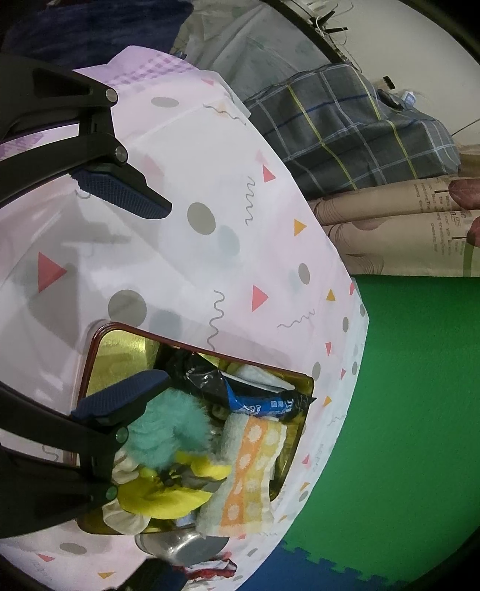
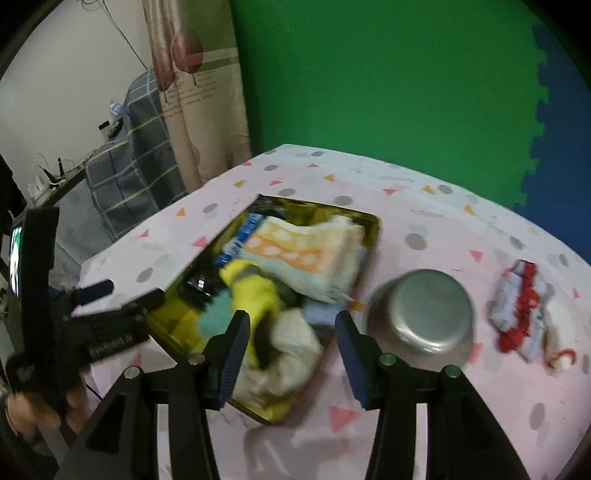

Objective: Organize soft objects
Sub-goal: 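Open the right tool to drop the yellow item into the tin, then move the right tool to the white knit glove and grasp it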

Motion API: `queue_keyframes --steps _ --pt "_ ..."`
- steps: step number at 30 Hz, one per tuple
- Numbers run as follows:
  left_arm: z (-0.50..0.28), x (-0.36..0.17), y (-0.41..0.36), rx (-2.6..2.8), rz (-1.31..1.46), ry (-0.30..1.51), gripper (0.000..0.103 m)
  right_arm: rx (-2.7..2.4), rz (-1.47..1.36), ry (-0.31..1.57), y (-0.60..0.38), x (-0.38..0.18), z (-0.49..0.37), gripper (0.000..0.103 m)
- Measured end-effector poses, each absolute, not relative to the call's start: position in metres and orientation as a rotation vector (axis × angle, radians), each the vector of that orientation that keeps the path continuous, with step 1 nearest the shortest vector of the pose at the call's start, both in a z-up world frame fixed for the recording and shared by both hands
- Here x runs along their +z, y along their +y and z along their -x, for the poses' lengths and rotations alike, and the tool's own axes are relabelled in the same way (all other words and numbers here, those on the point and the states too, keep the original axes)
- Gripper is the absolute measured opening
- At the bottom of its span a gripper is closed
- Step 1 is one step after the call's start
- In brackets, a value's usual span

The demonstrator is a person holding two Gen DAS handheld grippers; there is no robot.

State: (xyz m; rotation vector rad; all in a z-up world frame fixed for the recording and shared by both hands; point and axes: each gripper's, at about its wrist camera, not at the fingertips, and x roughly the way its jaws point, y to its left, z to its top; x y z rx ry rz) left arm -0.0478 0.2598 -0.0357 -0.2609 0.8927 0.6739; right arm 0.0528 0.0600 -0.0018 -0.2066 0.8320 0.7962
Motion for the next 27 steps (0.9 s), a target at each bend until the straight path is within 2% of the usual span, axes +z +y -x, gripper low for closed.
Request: queue_keyframes --steps 16,27 --pt "0.046 -0.028 0.249 0.673 0.214 0.859 0.083 0.363 0.128 0.875 -0.124 -0.039 -0.134 0.049" --pt "0.028 -0.005 0.21 0.564 0.101 0.835 0.084 0.264 0.054 0.887 -0.155 -0.061 -0.196 0.049"
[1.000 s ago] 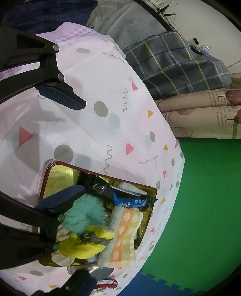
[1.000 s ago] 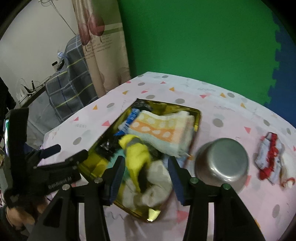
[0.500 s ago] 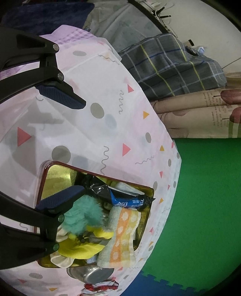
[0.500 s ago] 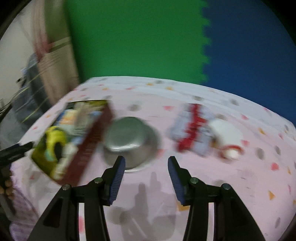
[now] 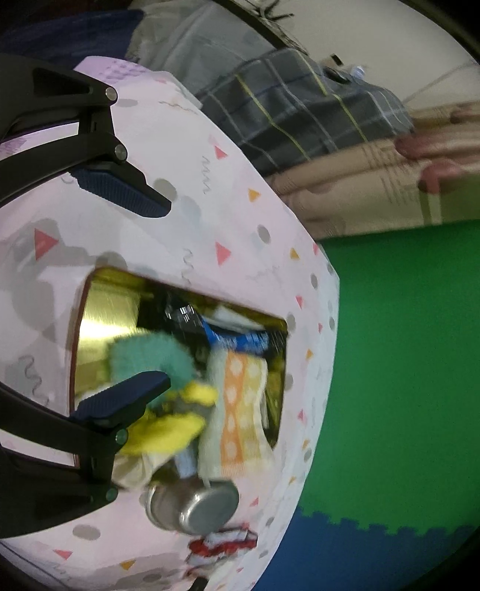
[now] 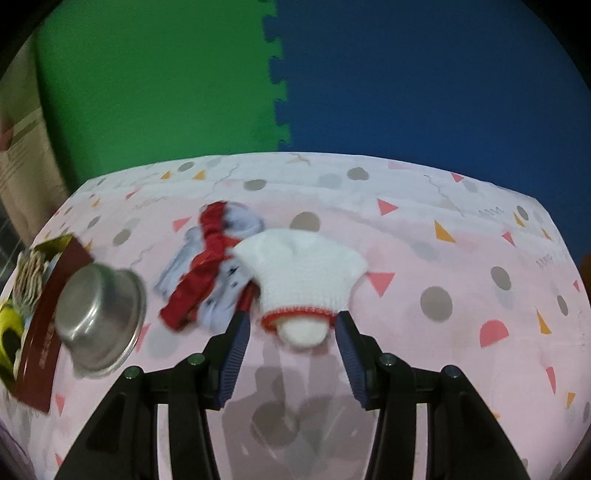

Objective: Organize soft objects
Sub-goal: 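Move the right tool to the white knit glove and grasp it, then grasp the light-blue sock with red ruffle using the left tool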

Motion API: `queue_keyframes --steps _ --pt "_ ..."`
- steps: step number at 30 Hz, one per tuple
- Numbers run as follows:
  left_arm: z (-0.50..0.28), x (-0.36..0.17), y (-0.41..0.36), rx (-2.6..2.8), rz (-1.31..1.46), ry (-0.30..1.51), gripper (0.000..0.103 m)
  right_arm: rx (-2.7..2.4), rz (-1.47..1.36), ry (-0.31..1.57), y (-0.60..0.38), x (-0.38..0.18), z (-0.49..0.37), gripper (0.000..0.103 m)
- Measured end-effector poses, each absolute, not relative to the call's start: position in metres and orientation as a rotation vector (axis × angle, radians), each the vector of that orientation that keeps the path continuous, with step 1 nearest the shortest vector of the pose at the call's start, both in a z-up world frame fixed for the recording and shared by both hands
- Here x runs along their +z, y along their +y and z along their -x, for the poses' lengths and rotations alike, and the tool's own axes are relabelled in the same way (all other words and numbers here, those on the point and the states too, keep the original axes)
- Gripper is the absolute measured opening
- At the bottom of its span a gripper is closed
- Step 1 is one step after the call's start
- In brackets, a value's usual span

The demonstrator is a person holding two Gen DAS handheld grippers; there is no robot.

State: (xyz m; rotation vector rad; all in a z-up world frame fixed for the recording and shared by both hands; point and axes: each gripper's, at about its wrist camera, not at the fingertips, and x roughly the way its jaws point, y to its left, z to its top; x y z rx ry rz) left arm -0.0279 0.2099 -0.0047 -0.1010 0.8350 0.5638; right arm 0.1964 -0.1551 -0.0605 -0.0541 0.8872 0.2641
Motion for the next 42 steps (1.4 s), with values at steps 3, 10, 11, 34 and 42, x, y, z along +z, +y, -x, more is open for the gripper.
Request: queue_keyframes --steps 3,10,11,34,42 --pt "0.019 0.002 0.198 0.52 0.096 0.835 0.086 0.272 0.046 0.895 -0.153 -0.067 -0.211 0.049" --pt "0.0 0.01 0.17 0.46 0.043 0.831 0.086 0.272 0.039 0.893 -0.158 -0.071 -0.212 0.049" --pt "-0.003 0.009 0.167 0.45 0.038 0.834 0.086 0.271 0.045 0.896 -0.159 -0.072 -0.211 0.049" --pt "-0.055 0.01 0.095 0.257 -0.066 0.857 0.086 0.307 0.197 0.854 -0.136 -0.086 -0.24 0.052" --pt "-0.084 0.003 0.047 0.139 -0.105 0.881 0.086 0.261 0.18 0.835 -0.156 -0.083 -0.229 0.029"
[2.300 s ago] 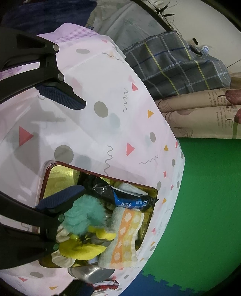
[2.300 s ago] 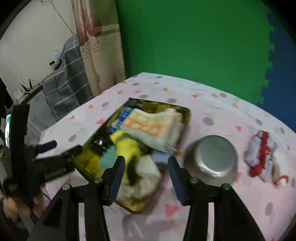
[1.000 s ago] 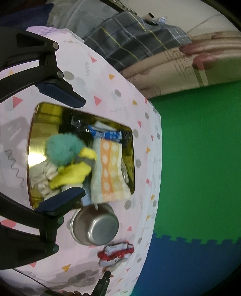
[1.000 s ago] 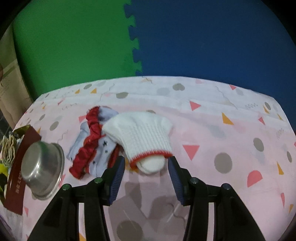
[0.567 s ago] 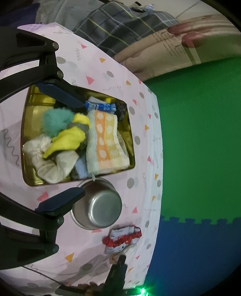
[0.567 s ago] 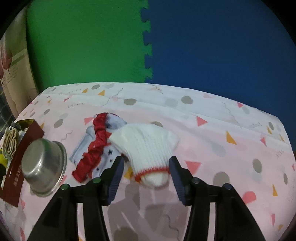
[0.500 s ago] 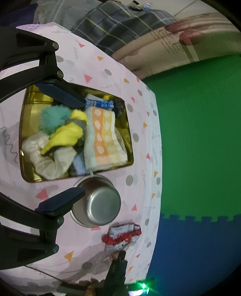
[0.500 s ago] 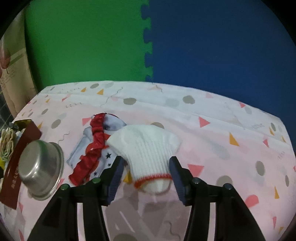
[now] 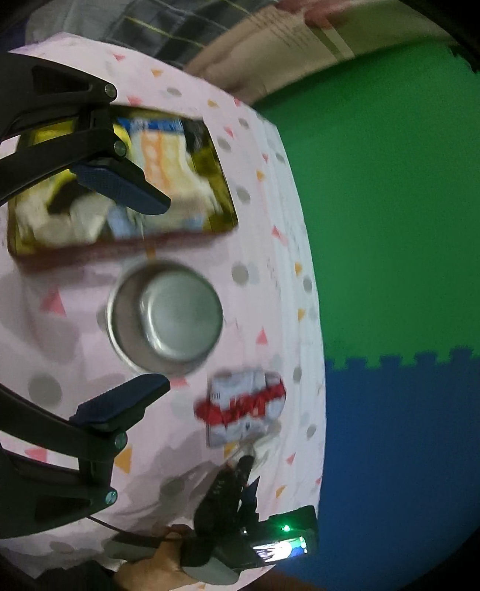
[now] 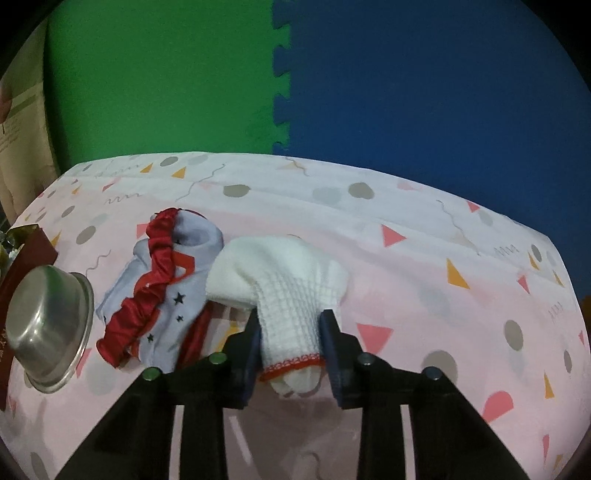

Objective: Organize soft objects
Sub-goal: 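Grasp the light-blue sock with red ruffle using the left tool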

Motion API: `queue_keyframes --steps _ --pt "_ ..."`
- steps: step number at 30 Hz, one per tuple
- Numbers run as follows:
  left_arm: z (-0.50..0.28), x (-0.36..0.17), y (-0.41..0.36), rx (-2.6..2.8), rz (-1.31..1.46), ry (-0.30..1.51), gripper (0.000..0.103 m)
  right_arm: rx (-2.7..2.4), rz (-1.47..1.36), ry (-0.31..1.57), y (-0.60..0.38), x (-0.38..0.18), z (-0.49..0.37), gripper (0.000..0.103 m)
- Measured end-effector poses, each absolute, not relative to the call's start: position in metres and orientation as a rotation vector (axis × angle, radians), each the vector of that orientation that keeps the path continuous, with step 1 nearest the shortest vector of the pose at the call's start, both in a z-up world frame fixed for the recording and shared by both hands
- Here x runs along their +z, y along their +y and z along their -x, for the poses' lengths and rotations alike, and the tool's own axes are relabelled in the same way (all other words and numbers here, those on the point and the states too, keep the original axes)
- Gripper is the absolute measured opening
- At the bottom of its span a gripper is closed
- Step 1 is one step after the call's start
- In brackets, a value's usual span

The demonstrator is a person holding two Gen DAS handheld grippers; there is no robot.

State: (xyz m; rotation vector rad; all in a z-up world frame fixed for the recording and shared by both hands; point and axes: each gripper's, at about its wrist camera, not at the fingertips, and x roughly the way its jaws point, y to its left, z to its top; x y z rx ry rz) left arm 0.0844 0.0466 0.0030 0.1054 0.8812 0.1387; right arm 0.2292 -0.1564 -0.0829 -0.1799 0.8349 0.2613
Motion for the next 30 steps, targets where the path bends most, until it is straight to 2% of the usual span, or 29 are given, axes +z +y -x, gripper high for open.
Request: queue_keyframes --steps 13,30 --pt "-0.155 -0.02 -0.017 -0.017 -0.065 0.955 0.086 0.165 0.078 0.838 -0.23 -0.084 -0.174 0.028" --pt "-0.252 -0.085 -0.036 -0.001 0.029 1.117 0.086 0.174 0.064 0.857 -0.231 -0.087 -0.176 0.03"
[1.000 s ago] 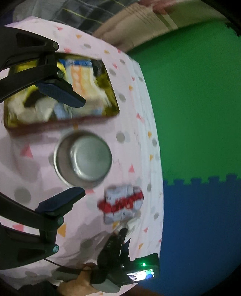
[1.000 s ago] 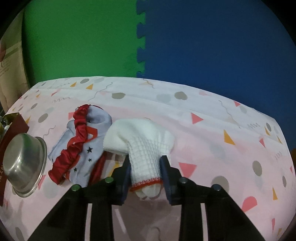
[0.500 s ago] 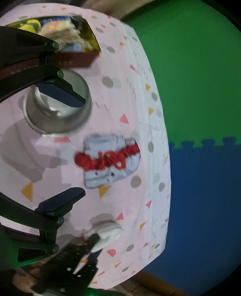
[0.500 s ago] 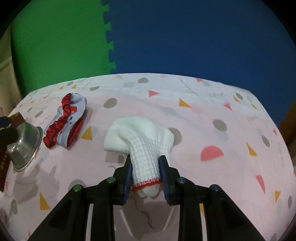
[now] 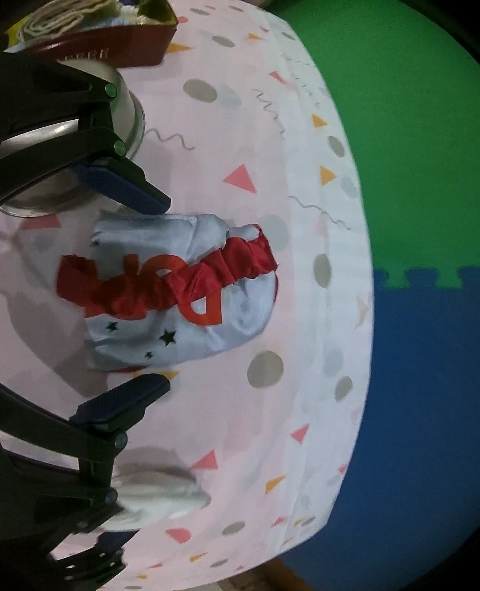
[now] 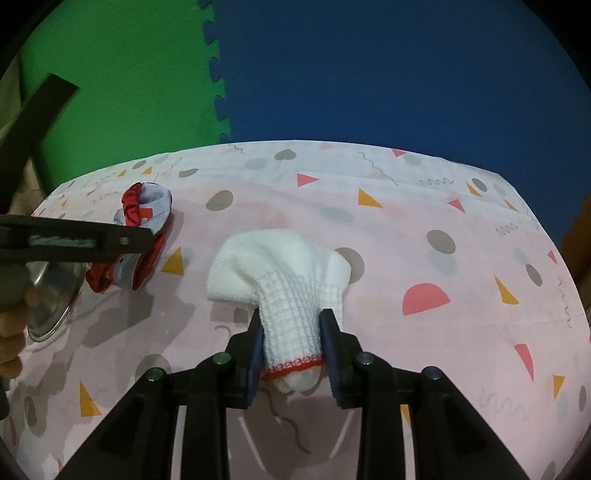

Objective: Organize soft objects
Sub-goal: 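Grasp the light-blue sock with red ruffle using the left tool, then carry the blue sock over the gold tin with the left tool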

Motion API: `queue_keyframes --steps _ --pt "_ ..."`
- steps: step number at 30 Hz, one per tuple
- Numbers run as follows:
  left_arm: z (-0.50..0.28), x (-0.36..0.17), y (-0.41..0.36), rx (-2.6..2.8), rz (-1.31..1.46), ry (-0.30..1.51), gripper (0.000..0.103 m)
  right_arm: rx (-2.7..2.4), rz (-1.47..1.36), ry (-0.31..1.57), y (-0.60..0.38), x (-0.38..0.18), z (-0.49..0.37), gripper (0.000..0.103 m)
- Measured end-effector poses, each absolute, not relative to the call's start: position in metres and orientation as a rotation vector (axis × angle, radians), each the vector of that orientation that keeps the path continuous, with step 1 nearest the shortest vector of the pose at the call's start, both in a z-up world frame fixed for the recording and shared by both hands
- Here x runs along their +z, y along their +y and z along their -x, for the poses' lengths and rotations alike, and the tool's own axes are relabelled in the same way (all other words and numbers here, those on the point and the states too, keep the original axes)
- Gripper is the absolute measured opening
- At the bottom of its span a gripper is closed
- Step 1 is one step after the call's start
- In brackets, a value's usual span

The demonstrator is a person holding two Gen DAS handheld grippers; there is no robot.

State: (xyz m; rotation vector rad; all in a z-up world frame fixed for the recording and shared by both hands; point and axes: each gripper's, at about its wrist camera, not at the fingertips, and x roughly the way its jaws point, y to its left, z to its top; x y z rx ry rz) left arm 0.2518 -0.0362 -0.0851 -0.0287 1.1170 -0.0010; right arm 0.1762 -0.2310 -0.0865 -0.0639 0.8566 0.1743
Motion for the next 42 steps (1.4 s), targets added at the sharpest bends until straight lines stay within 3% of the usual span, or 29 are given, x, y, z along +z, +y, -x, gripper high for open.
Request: queue_keyframes --steps 5,8,10,13,42 --pt "-0.251 -0.096 -0.04 0.013 0.025 1.123 0.078 0.186 0.039 0.863 -0.235 -0.087 -0.177 0.031" --pt "-0.243 -0.092 -0.042 -0.012 0.016 1.101 0.053 0.19 0.029 0.864 -0.235 -0.088 -0.178 0.031" --pt "-0.24 -0.089 -0.044 -0.032 0.002 1.099 0.03 0.188 0.033 0.864 -0.234 -0.088 -0.177 0.031" --pt "-0.235 -0.088 -0.045 -0.044 0.004 1.106 0.02 0.19 0.032 0.865 -0.234 -0.088 -0.178 0.031" --pt "-0.132 -0.055 -0.055 -0.09 -0.04 1.052 0.018 0.189 0.041 0.868 -0.235 -0.089 -0.178 0.031"
